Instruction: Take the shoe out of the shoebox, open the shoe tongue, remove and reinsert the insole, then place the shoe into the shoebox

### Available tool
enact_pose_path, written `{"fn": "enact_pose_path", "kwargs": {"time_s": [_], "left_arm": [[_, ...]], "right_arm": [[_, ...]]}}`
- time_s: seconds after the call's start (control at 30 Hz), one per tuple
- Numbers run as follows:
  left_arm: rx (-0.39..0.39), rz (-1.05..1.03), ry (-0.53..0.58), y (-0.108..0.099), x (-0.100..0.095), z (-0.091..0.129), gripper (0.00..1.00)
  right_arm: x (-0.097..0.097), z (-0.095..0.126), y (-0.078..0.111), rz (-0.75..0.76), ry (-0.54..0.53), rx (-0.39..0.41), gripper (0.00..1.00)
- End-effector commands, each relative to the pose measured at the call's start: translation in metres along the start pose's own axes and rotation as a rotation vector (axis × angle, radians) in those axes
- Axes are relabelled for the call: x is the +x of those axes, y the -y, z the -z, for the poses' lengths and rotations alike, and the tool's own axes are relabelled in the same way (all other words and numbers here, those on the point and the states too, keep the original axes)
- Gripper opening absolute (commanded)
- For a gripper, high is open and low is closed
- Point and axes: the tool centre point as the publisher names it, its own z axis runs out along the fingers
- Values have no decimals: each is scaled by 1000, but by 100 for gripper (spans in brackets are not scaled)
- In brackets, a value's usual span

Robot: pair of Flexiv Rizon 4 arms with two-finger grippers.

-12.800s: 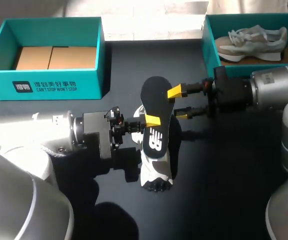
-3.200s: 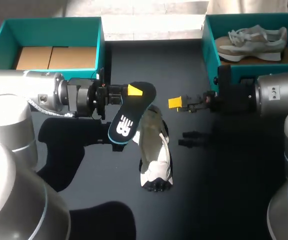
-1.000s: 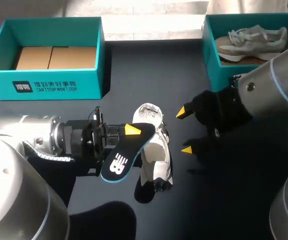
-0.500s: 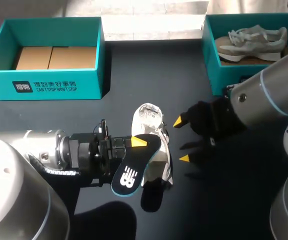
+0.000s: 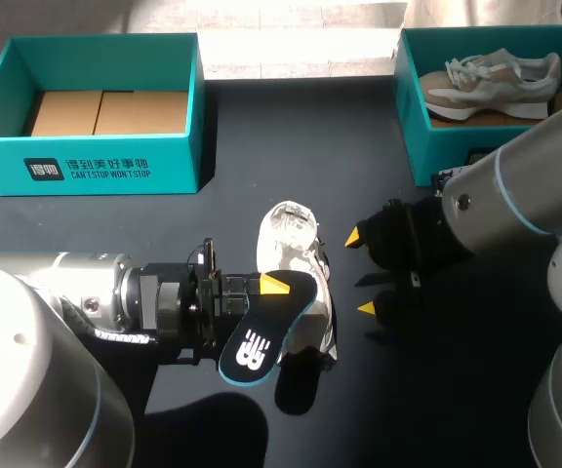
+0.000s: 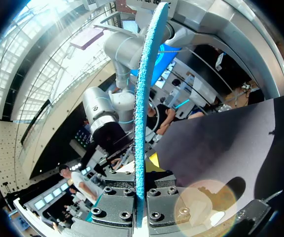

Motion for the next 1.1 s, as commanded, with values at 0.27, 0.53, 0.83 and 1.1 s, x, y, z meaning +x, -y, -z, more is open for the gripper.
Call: {"fn": "enact_pose_path", "kwargs": {"time_s": [0.27, 0.53, 0.83, 1.1], "left_arm": [[-2, 19, -4, -4, 24, -14, 0], [12, 22, -6, -11, 33, -21, 0], [10, 9, -12, -18, 32, -32, 0], [-15, 16, -13, -25, 36, -28, 0]], "right_arm": [[-7, -18, 30, 58, -32, 18, 100], [-7, -32, 33, 154, -8, -8, 100], [-8, -42, 30, 177, -19, -2, 100], [-14, -50, 19, 209, 1, 12, 100]]}}
